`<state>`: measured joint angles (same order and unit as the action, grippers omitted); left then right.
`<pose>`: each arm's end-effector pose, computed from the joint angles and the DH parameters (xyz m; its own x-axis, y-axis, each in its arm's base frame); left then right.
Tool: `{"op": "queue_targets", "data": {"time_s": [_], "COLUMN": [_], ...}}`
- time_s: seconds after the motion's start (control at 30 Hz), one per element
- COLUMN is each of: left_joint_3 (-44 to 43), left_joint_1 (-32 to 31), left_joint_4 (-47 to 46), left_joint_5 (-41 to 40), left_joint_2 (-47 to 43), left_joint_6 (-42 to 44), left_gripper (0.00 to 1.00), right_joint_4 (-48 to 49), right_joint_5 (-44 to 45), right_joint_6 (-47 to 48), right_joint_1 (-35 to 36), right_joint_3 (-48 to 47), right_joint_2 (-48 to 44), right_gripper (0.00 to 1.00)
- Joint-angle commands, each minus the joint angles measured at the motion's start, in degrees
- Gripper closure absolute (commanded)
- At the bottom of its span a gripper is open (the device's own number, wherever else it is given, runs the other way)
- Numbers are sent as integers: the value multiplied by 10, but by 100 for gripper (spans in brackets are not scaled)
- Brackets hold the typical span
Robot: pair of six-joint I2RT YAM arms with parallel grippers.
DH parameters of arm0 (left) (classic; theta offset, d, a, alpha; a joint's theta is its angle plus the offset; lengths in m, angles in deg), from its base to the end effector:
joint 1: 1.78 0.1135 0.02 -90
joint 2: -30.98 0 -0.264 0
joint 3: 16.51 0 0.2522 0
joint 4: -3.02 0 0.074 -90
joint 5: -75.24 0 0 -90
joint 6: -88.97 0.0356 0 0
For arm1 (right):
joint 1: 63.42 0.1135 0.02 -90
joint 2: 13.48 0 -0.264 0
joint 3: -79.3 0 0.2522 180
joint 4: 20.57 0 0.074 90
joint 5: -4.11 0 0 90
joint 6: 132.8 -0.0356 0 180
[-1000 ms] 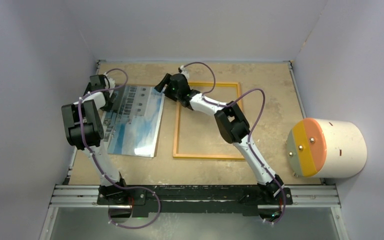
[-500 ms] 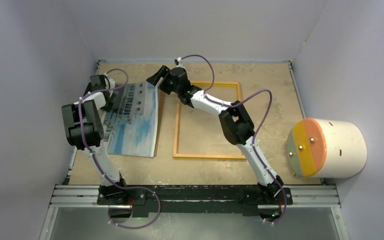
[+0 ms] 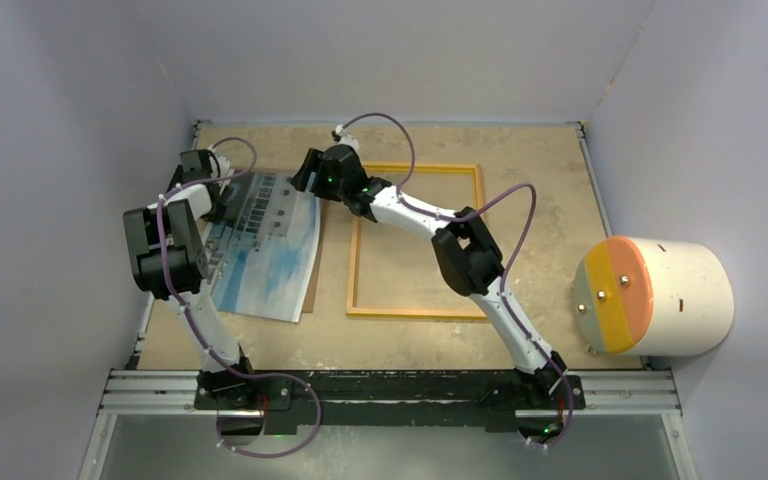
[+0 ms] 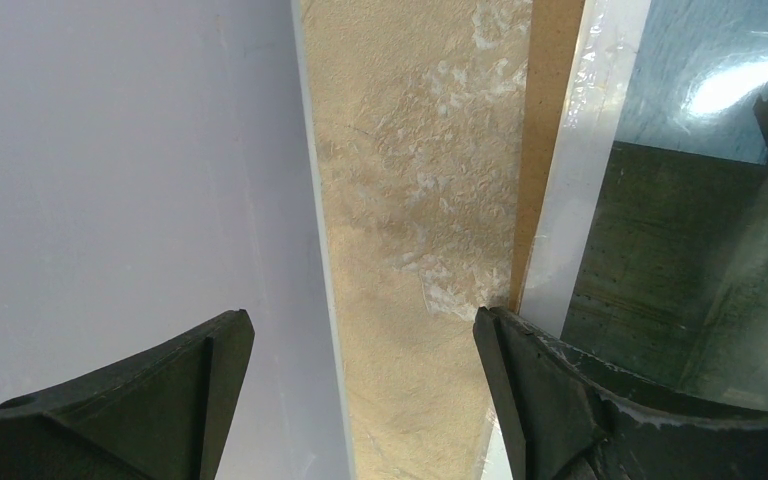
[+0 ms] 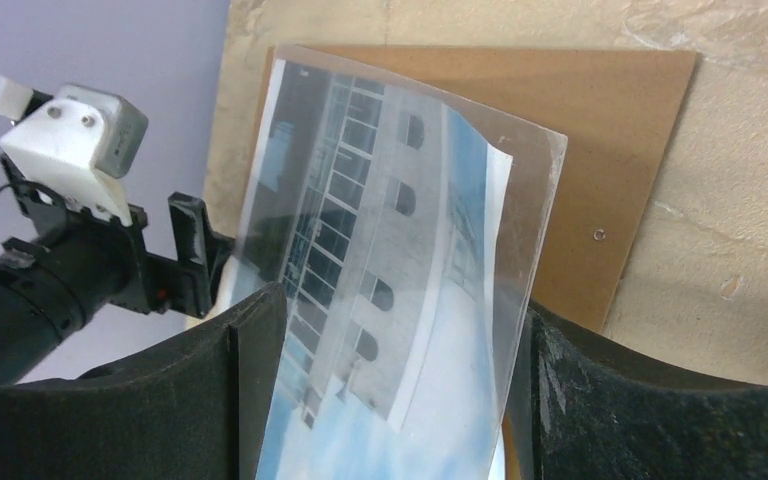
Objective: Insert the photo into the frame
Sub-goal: Pick up the photo frame item at the center of the board.
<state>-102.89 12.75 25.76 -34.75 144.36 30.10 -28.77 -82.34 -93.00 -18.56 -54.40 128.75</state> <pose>0.4025 0.1169 0.1593 -0.8648 0.2778 -0.4183 -0.0030 0.8302 0.5574 0.4148 0.4097 0.2063 -0.6392 0.4457 -0.6267 -0.2670 0.6356 0.7244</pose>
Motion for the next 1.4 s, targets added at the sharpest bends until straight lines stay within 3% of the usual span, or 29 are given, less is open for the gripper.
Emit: {"op": "queue_targets", "data": {"time_s": [0.0, 0.47, 0.8, 0.93, 1.1, 1.17, 1.27, 1.37], "left_joint_3": [29, 24, 22, 20, 8, 2, -14, -49], "left_joint_1": [-13, -13, -13, -12, -2, 4, 14, 29], "left_joint_4": [74, 80, 82, 85, 99, 107, 120, 145], "left_joint_5": [52, 54, 55, 58, 71, 78, 81, 84], "left_joint_2": [18, 21, 20, 19, 21, 20, 16, 8], "left_joint_6": [-15, -20, -21, -22, -26, -26, -21, -15], "left_gripper": [10, 10, 10, 10, 10, 10, 10, 9], "right_joint_4": [-35, -144, -142, -119, 18, 68, 66, 53], "right_joint_5": [58, 185, 158, 77, -39, -76, -98, -110], "right_joint_6": [80, 164, 160, 109, 9, -34, -54, -49], "right_joint_1": [25, 56, 58, 51, 28, 13, -6, -26], "right_joint_3": [-51, -133, -129, -85, 22, 56, 53, 69], "right_joint_2": [-32, -1, -1, -20, -62, -72, -74, -98], "right_gripper": [24, 20, 19, 22, 44, 61, 84, 98]}}
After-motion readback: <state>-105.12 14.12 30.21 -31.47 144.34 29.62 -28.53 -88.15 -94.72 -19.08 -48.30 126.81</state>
